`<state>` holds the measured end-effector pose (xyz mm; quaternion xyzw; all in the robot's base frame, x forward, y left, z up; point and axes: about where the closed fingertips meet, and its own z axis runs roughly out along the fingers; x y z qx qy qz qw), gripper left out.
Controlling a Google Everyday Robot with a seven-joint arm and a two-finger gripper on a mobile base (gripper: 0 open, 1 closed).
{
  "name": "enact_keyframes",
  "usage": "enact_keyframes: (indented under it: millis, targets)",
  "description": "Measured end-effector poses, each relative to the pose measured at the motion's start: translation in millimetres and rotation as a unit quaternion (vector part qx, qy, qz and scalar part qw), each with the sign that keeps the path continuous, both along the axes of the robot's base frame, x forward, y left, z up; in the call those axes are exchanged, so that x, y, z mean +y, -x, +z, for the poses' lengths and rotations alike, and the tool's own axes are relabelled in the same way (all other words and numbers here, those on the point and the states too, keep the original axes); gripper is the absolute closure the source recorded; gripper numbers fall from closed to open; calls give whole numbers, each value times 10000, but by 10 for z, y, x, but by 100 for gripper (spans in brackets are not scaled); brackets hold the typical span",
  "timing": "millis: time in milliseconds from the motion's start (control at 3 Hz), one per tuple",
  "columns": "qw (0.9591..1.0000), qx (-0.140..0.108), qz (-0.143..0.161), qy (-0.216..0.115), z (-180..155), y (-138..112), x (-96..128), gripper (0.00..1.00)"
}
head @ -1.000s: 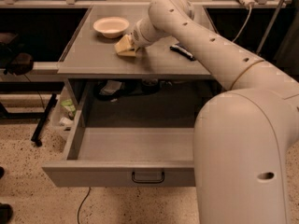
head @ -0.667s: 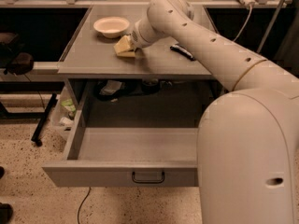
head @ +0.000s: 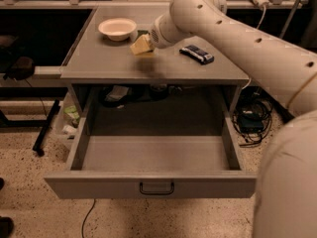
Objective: Place sponge into top drawer
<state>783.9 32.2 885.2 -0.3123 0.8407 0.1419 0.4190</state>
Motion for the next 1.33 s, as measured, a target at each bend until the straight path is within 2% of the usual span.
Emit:
enact_keyframes:
  millis: [333,667,1000,1333]
  targets:
    - [9996,-203,189,63,232,383,-107,100]
    - [9977,-329,586,75,339,831,-110,100]
    - [9945,-314,990,161,284,1303,-52,100]
    - [9908,-85,1315,315,-12,1692,14,100]
